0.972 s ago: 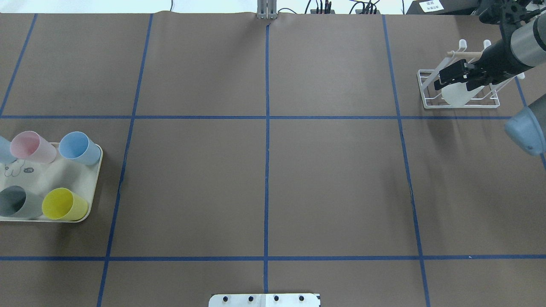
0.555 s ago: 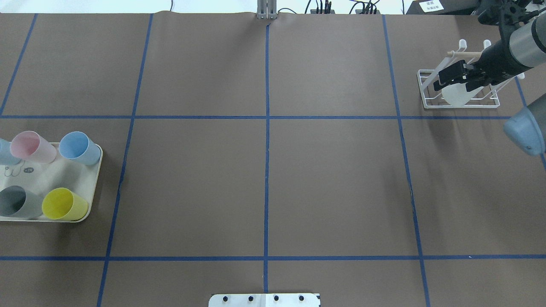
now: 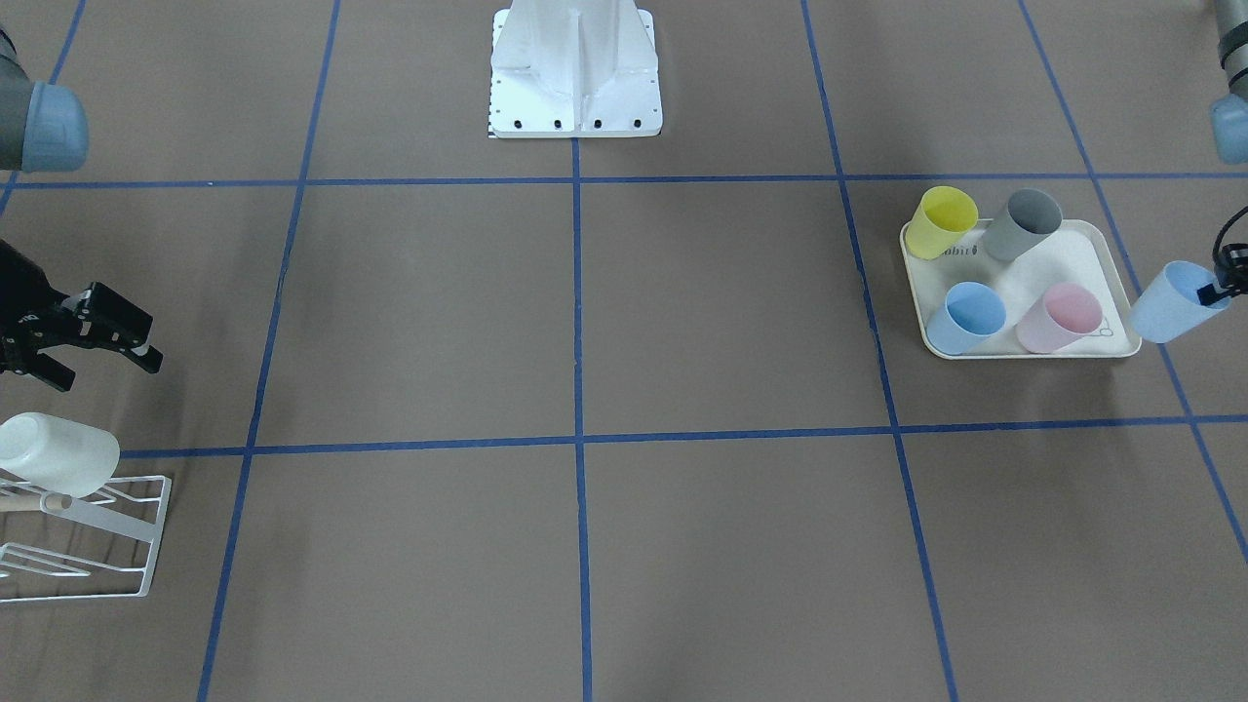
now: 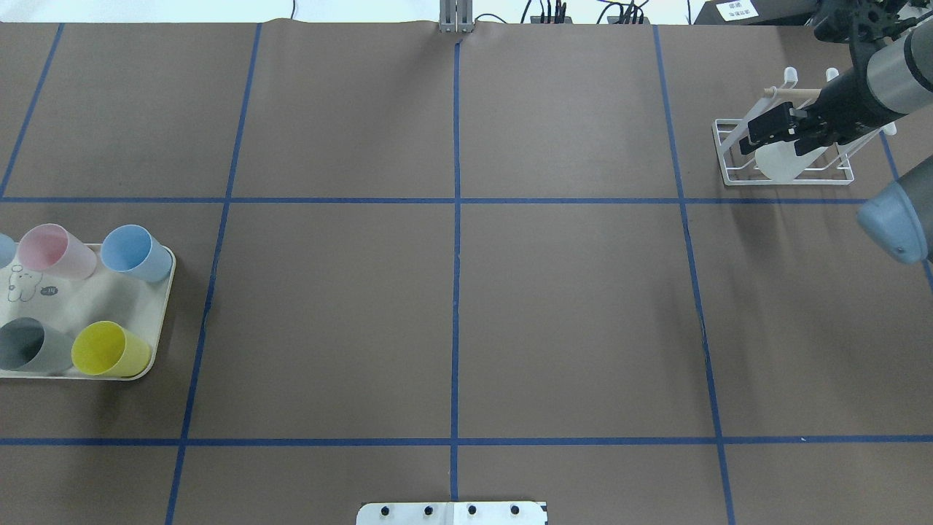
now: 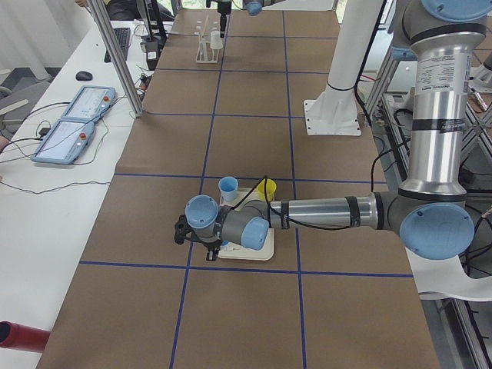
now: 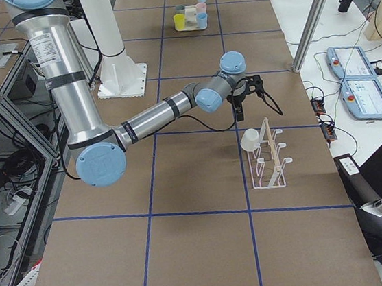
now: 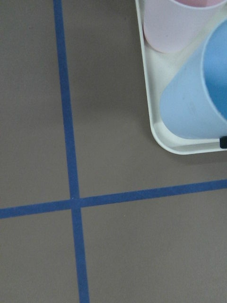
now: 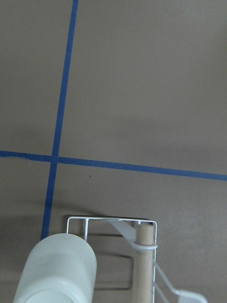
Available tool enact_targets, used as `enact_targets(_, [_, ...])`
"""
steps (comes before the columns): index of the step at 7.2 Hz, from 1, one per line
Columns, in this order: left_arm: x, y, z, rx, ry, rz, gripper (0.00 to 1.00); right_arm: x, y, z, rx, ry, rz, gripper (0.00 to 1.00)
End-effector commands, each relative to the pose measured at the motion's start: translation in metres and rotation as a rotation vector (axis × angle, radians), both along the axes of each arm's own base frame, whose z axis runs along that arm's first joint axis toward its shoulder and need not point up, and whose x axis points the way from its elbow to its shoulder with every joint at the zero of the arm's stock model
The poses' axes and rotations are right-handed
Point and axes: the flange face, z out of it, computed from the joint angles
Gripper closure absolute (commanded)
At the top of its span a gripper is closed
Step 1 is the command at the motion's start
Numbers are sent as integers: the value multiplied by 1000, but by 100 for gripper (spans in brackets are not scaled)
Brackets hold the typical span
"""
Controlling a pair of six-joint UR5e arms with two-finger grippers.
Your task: Transfer IKEA cup to right arm and place on rack
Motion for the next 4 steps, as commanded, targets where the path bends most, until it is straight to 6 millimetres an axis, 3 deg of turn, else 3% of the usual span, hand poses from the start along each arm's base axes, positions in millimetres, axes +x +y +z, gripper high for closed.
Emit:
enact_targets(1, [-15,-15,-114,-36,-14,-33,100,-2,0,-4,5,-2,1,1])
enact_targets(2, [-16,0,-183,-94,-23,-53,100,-4,-2,-9,14,-5,-1,1])
enact_targets(3, [-19,19,-236,-47,-12,-66,100,-8,-2,-12,20,-2,-2,1])
enact_targets(4, [-19,32,-267,-6,7,-87,100,-11,-4,-17,30,-4,-3,1])
